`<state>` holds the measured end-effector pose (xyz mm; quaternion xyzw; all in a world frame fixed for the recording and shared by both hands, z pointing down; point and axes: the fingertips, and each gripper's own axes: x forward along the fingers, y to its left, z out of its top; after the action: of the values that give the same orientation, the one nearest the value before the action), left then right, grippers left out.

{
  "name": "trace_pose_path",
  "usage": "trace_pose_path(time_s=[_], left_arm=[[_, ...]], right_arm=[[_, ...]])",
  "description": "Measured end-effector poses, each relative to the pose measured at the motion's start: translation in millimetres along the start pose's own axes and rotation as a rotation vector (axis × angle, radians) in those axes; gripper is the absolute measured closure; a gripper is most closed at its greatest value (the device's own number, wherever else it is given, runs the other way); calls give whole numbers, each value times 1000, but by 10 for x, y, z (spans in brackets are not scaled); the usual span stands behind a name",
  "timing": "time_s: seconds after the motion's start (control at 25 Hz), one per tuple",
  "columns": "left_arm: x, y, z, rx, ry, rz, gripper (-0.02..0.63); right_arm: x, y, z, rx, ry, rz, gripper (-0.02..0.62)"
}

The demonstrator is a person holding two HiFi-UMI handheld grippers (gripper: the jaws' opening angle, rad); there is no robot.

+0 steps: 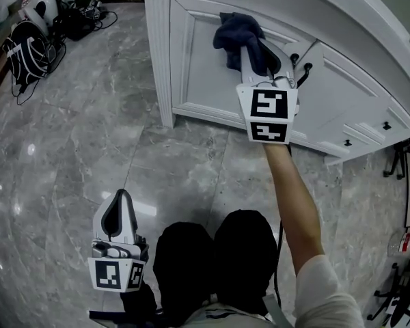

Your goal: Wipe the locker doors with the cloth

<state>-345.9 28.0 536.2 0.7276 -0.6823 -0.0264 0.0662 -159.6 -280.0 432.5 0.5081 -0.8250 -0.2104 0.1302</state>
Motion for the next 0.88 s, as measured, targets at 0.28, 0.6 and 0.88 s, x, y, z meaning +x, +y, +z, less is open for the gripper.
trace_pose_path(time_s=[0.28,0.6,0.88], left_arm=[[15,-62,19,-3,-9,8,604],[45,-133,27,4,-9,4,604],[12,-121,32,6,-9,6,604]], right_arm=[[-167,-342,-167,62,23,-72,522],[-250,-412,-439,111,54,-118,523],[-239,-252,-727,98,92,-121,523]])
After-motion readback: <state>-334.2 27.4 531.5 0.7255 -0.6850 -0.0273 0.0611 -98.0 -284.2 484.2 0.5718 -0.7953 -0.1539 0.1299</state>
